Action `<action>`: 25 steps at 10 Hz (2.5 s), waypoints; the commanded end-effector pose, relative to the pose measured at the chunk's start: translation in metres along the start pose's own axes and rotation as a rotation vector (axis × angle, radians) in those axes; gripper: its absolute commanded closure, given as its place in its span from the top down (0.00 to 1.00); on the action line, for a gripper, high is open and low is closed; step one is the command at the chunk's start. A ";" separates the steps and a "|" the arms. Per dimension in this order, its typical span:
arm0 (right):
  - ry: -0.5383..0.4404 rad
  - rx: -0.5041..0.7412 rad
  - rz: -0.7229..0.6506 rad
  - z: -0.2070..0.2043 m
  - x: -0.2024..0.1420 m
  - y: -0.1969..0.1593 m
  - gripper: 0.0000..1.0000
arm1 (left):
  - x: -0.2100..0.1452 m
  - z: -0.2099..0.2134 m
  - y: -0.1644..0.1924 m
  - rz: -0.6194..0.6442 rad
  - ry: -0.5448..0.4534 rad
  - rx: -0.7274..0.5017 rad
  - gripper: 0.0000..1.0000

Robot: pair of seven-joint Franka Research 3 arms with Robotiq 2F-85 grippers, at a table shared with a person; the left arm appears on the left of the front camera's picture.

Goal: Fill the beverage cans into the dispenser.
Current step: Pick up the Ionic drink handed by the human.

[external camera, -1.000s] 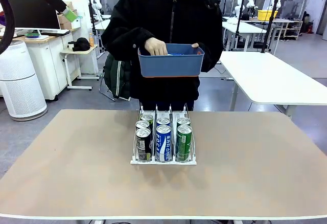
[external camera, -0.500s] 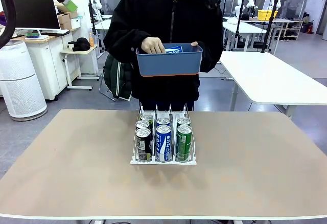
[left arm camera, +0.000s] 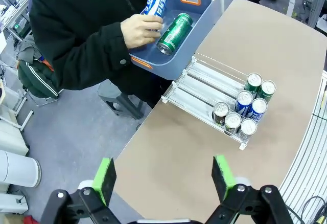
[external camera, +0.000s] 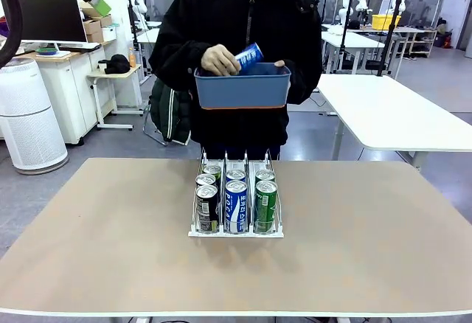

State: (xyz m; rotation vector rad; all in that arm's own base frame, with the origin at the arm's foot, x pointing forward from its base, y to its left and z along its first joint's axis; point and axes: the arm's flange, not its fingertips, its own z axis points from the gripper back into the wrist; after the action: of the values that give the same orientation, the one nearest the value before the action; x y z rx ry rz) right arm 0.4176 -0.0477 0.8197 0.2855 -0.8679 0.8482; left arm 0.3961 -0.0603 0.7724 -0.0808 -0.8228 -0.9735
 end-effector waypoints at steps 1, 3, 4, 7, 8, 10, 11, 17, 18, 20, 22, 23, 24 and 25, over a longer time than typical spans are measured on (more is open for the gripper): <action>-0.002 -0.003 -0.001 -0.001 0.000 0.000 1.00 | -0.002 0.000 0.001 0.003 0.005 0.003 1.00; -0.002 -0.003 -0.001 -0.001 0.000 0.000 1.00 | -0.002 0.000 0.001 0.003 0.005 0.003 1.00; -0.002 -0.003 -0.001 -0.001 0.000 0.000 1.00 | -0.002 0.000 0.001 0.003 0.005 0.003 1.00; -0.002 -0.003 -0.001 -0.001 0.000 0.000 1.00 | -0.002 0.000 0.001 0.003 0.005 0.003 1.00; -0.002 -0.003 -0.001 -0.001 0.000 0.000 1.00 | -0.002 0.000 0.001 0.003 0.005 0.003 1.00; -0.002 -0.003 -0.001 -0.001 0.000 0.000 1.00 | -0.002 0.000 0.001 0.003 0.005 0.003 1.00; -0.002 -0.003 -0.001 -0.001 0.000 0.000 1.00 | -0.002 0.000 0.001 0.003 0.005 0.003 1.00; -0.002 -0.003 -0.001 -0.001 0.000 0.000 1.00 | -0.002 0.000 0.001 0.003 0.005 0.003 1.00; -0.002 -0.003 -0.001 -0.001 0.000 0.000 1.00 | -0.002 0.000 0.001 0.003 0.005 0.003 1.00; -0.002 -0.003 -0.001 -0.001 0.000 0.000 1.00 | -0.002 0.000 0.001 0.003 0.005 0.003 1.00; -0.002 -0.003 -0.001 -0.001 0.000 0.000 1.00 | -0.002 0.000 0.001 0.003 0.005 0.003 1.00; -0.002 -0.003 -0.001 -0.001 0.000 0.000 1.00 | -0.002 0.000 0.001 0.003 0.005 0.003 1.00; -0.002 -0.003 -0.001 -0.001 0.000 0.000 1.00 | -0.002 0.000 0.001 0.003 0.005 0.003 1.00; -0.002 -0.003 -0.001 -0.001 0.000 0.000 1.00 | 0.000 0.000 0.000 0.000 0.000 0.000 1.00</action>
State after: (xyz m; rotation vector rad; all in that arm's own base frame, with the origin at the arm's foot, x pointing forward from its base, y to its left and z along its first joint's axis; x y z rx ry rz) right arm 0.4176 -0.0477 0.8197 0.2855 -0.8679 0.8482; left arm 0.3960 -0.0603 0.7725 -0.0807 -0.8230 -0.9735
